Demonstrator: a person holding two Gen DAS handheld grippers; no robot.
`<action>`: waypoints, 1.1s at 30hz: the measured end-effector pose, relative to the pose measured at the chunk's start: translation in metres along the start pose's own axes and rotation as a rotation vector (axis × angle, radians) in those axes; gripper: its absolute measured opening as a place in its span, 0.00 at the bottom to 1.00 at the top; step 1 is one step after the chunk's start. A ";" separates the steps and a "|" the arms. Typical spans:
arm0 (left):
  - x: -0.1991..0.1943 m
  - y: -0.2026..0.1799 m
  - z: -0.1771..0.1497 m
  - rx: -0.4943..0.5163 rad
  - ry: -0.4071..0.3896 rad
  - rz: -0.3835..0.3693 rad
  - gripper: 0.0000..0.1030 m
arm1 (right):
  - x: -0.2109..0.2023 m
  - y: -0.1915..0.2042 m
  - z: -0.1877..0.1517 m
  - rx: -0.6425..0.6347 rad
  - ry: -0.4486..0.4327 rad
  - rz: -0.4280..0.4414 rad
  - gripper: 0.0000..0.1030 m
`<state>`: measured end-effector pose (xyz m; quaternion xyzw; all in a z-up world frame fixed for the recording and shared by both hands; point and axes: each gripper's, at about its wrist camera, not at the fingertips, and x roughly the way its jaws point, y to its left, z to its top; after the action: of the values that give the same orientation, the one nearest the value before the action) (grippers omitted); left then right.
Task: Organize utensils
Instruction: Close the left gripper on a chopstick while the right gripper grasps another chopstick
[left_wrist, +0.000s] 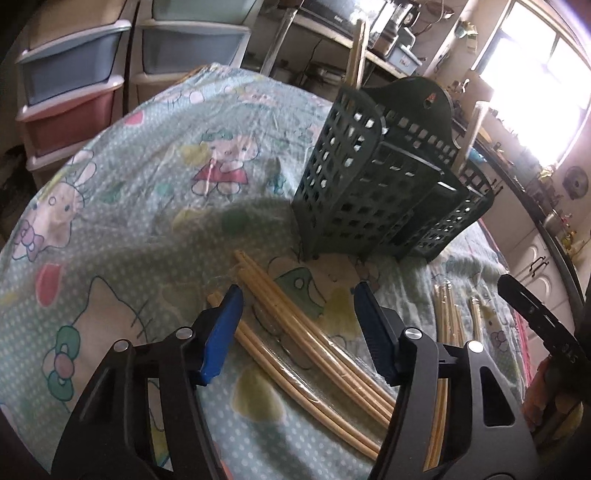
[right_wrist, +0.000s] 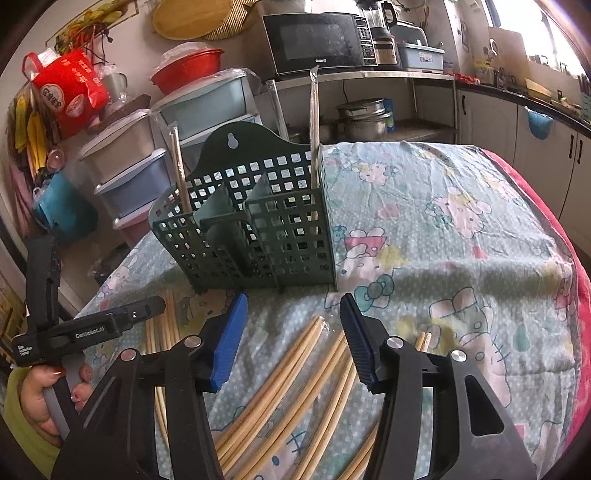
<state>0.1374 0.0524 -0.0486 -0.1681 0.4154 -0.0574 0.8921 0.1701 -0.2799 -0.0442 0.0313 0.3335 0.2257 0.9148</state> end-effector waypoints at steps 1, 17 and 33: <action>0.001 0.001 0.000 -0.003 0.005 0.006 0.53 | 0.001 0.000 0.000 0.000 0.004 0.000 0.48; 0.028 0.022 0.013 -0.091 0.056 0.021 0.28 | 0.049 0.001 -0.002 -0.036 0.143 -0.006 0.43; 0.012 0.033 0.015 -0.122 0.001 -0.005 0.11 | 0.079 -0.001 -0.001 -0.054 0.190 -0.045 0.19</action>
<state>0.1551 0.0841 -0.0601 -0.2230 0.4180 -0.0343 0.8800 0.2233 -0.2469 -0.0917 -0.0222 0.4131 0.2158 0.8845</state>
